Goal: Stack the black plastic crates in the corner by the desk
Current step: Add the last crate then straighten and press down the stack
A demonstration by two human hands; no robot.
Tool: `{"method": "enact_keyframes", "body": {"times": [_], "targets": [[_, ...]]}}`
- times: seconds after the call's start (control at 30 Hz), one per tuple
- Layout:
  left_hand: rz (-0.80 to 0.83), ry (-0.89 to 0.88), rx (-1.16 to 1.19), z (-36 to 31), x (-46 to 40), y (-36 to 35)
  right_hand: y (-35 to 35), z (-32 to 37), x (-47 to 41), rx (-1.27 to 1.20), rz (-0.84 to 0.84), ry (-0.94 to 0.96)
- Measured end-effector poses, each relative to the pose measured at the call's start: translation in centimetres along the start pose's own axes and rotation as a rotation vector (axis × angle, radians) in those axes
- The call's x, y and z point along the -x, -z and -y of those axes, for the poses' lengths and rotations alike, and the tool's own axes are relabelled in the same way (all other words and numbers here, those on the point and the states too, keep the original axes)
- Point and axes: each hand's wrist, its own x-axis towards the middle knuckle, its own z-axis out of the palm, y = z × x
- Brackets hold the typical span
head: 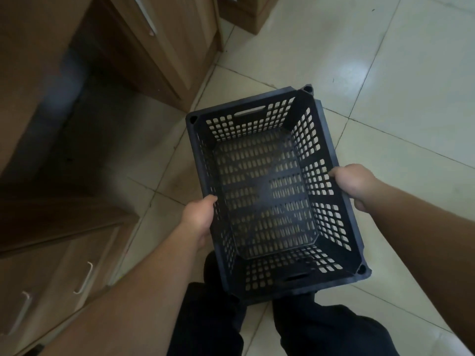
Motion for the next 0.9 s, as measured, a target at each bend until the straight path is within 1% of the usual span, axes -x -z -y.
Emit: {"method": "enact_keyframes", "body": {"times": [0.2, 0.43, 0.7, 0.83, 0.9], "targets": [[0.02, -0.032, -0.011, -0.7, 4.6, 1.5, 2.5, 0.3, 4.0, 0.091, -0.013, 0.028], [0.079, -0.017, -0.026, -2.5, 13.9, 4.2, 7.9, 1.1, 12.7, 0.179, -0.059, 0.05], [0.139, -0.036, -0.115, -6.7, 25.5, 8.0, 15.5, 4.0, 24.7, 0.174, -0.101, 0.05], [0.149, -0.081, -0.156, -8.2, 30.6, 9.7, 18.7, 5.2, 29.8, 0.143, -0.123, 0.066], [0.139, -0.108, -0.138, -8.8, 32.8, 10.5, 20.1, 5.7, 32.0, 0.136, -0.121, 0.08]]}}
